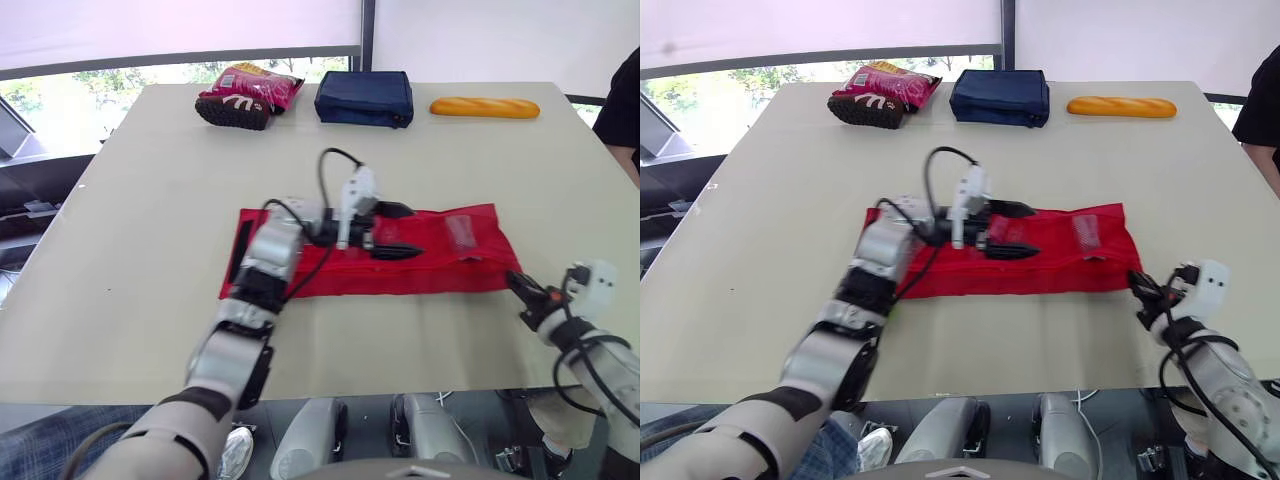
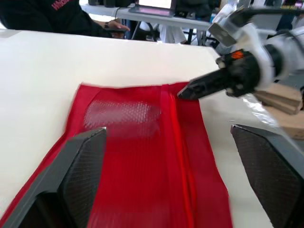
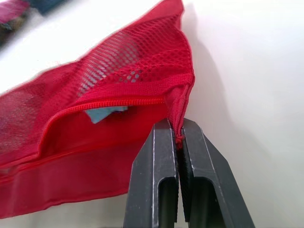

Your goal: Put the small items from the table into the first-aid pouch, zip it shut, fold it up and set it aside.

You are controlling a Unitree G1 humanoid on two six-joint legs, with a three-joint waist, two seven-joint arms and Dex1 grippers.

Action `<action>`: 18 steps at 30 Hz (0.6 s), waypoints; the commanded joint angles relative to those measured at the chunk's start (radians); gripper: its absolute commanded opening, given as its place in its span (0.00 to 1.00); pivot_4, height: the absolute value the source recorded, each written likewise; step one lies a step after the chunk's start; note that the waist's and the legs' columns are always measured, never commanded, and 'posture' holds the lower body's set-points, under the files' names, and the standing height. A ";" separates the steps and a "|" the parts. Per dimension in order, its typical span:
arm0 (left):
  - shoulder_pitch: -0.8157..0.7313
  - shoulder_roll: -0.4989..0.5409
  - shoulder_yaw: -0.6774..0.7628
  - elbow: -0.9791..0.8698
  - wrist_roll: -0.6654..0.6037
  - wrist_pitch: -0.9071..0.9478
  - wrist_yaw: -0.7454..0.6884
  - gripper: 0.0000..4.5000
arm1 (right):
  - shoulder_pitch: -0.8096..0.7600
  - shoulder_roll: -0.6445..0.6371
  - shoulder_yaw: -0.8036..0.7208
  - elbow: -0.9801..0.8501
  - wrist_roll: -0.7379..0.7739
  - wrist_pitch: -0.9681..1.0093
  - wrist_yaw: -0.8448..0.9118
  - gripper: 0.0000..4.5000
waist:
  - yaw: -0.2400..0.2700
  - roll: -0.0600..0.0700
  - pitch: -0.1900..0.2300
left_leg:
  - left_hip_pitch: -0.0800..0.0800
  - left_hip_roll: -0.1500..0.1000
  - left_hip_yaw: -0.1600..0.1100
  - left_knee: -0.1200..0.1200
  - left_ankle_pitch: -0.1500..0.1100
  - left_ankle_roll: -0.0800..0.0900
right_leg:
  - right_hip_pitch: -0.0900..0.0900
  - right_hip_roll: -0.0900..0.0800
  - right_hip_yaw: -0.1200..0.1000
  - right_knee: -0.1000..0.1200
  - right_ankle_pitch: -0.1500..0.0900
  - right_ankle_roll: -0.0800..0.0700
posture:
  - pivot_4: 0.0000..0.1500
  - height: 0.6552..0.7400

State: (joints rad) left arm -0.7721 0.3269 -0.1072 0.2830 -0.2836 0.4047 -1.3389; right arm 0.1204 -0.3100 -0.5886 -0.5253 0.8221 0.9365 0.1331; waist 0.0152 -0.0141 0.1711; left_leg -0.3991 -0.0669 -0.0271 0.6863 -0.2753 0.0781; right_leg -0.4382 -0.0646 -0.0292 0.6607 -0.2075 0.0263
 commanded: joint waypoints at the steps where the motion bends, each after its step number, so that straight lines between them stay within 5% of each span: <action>1: 0.065 0.097 0.066 -0.215 -0.140 0.121 -0.046 0.99 | 0.040 -0.121 -0.097 0.074 -0.083 -0.092 0.041 0.00 | 0.001 0.000 0.000 | 0.000 0.000 0.000 0.000 0.000 0.000 | 0.001 0.000 0.000 0.000 0.000 0.000 | 1.00 0.99; 8: 0.165 0.276 0.124 -0.318 -0.226 0.150 -0.102 0.99 | 0.047 -0.324 -0.077 0.315 -0.286 -0.262 0.125 0.00 | -0.002 0.002 0.000 | 0.003 0.001 0.000 0.000 0.000 0.000 | 0.004 0.001 0.000 -0.003 0.000 0.000 | 1.00 0.99; 18: 0.212 0.455 0.164 -0.317 -0.272 0.046 -0.243 0.99 | -0.068 -0.441 -0.054 0.617 -0.468 -0.442 0.126 0.00 | -0.002 0.004 0.000 | 0.003 0.001 0.001 0.000 0.000 0.000 | 0.004 0.001 0.000 -0.004 0.000 0.000 | 1.00 0.99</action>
State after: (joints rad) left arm -0.5572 0.7557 0.0306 -0.0252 -0.5446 0.4836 -1.5318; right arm 0.0628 -0.7191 -0.6184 0.0669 0.3895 0.5398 0.2631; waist 0.0129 -0.0099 0.1715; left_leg -0.3962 -0.0661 -0.0254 0.6859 -0.2753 0.0781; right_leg -0.4341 -0.0643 -0.0290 0.6566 -0.2078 0.0260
